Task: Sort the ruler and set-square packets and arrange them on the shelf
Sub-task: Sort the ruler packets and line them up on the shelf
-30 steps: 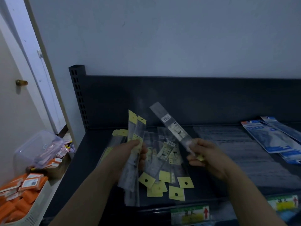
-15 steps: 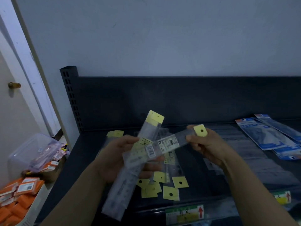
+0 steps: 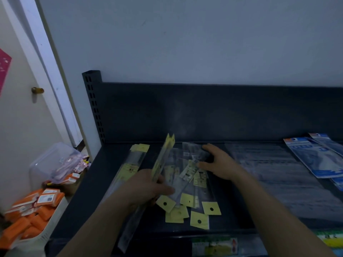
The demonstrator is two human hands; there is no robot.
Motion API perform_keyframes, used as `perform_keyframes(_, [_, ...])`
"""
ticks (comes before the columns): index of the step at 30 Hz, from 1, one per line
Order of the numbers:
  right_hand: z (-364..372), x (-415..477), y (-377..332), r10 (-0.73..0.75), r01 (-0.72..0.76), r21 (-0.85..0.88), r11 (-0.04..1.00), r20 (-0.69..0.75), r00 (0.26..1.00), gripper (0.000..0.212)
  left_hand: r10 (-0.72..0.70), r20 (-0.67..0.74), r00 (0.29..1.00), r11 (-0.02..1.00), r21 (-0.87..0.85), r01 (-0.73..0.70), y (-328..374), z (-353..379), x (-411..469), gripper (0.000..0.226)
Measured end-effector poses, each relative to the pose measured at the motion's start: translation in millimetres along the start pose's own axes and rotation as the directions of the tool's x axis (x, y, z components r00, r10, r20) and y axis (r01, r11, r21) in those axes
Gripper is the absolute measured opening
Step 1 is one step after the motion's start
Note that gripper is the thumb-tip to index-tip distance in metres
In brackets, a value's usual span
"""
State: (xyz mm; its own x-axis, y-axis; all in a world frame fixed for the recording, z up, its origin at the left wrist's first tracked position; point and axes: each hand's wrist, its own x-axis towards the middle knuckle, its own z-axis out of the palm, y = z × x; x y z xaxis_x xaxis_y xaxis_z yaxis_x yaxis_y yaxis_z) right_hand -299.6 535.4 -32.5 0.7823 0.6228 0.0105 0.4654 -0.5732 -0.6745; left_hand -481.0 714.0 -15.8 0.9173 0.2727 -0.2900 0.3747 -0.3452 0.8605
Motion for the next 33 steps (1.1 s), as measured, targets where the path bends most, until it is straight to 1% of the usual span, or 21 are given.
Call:
perform_keyframes(1, [1.0, 3.0, -0.1, -0.013, 0.013, 0.009, 1.0, 0.063, 0.998, 0.067, -0.006, -0.012, 1.0, 0.999, 0.043, 0.006, -0.2, 2.0, 1.7, 0.032])
perform_keyframes(3, [1.8, 7.9, 2.0, -0.014, 0.015, -0.004, 1.0, 0.141, 0.99, 0.061, -0.019, -0.048, 0.999, 0.995, 0.093, 0.023, 0.8, 4.9, 3.8, 0.033])
perform_keyframes(7, [-2.4, 12.8, 11.8, 0.012, 0.007, -0.098, 0.995, 0.191, 0.982, 0.062, -0.018, -0.066, 0.998, 0.994, 0.102, 0.024, 0.4, 6.9, 5.2, 0.034])
perform_keyframes(10, [-3.0, 10.7, 14.9, 0.014, 0.016, -0.153, 0.988, 0.189, 0.982, 0.055, 0.007, -0.048, 0.999, 0.989, 0.148, 0.0, 2.8, 8.4, 3.4, 0.026])
perform_keyframes(13, [-4.2, 6.0, 11.9, -0.011, 0.037, -0.122, 0.992, 0.21, 0.978, 0.042, 0.045, -0.091, 0.995, 0.999, 0.034, -0.042, 8.6, 5.0, -0.6, 0.019])
perform_keyframes(15, [-8.5, 2.4, 9.8, -0.057, 0.079, -0.09, 0.993, 0.224, 0.973, 0.04, 0.07, -0.161, 0.984, 0.993, -0.087, -0.085, 12.3, 0.1, -3.2, 0.016])
perform_keyframes(17, [-13.4, -1.0, 8.0, -0.147, 0.163, -0.067, 0.984, 0.197, 0.969, 0.029, 0.032, -0.258, 0.966, 0.965, -0.243, -0.097, 13.5, -4.7, -2.3, 0.022])
perform_keyframes(19, [-18.3, -2.9, 5.9, -0.219, 0.217, 0.027, 0.976, 0.139, 0.966, 0.012, -0.028, -0.322, 0.946, 0.939, -0.334, -0.086, 13.6, -8.5, -0.8, 0.027])
perform_keyframes(20, [-20.9, -4.4, 4.1, -0.216, 0.208, 0.076, 0.975, 0.128, 0.968, 0.005, -0.053, -0.317, 0.947, 0.928, -0.367, -0.071, 12.8, -9.4, 0.0, 0.028])
perform_keyframes(21, [-23.4, -6.4, 2.5, -0.203, 0.191, 0.099, 0.977, 0.134, 0.97, 0.003, -0.077, -0.293, 0.953, 0.916, -0.399, -0.049, 11.8, -9.4, 0.1, 0.027])
perform_keyframes(23, [-28.5, -10.1, -1.2, -0.17, 0.161, 0.072, 0.984, 0.149, 0.974, 0.007, -0.113, -0.241, 0.964, 0.9, -0.436, -0.004, 8.5, -8.8, 0.1, 0.024])
perform_keyframes(25, [-34.5, -13.3, -4.0, -0.136, 0.131, 0.059, 0.99, 0.1, 0.986, 0.01, -0.13, -0.233, 0.964, 0.869, -0.494, -0.002, 4.1, -8.8, 1.2, 0.028])
perform_keyframes(27, [-39.1, -15.2, -8.1, -0.081, 0.085, 0.139, 0.987, -0.031, 0.996, 0.012, -0.137, -0.26, 0.956, 0.813, -0.581, -0.041, 0.2, -11.4, 3.5, 0.033])
perform_keyframes(29, [-38.2, -16.5, -15.3, 0.003, 0.051, 0.31, 0.949, -0.172, 0.985, 0.012, -0.1, -0.276, 0.956, 0.761, -0.64, -0.105, -0.5, -13.5, 4.6, 0.029])
perform_keyframes(30, [-34.9, -17.7, -21.8, 0.048, 0.038, 0.404, 0.914, -0.2, 0.979, 0.012, -0.071, -0.274, 0.959, 0.734, -0.666, -0.136, 0.2, -13.5, 4.9, 0.026])
perform_keyframes(31, [-29.8, -19.4, -29.5, 0.086, 0.018, 0.489, 0.872, -0.189, 0.978, 0.012, -0.039, -0.267, 0.963, 0.7, -0.695, -0.164, 1.9, -12.3, 5.2, 0.023])
perform_keyframes(33, [-14.4, -23.8, -48.7, 0.118, -0.031, 0.656, 0.754, -0.089, 0.989, 0.012, 0.017, -0.241, 0.97, 0.628, -0.753, -0.198, 8.6, -9.8, 4.7, 0.015])
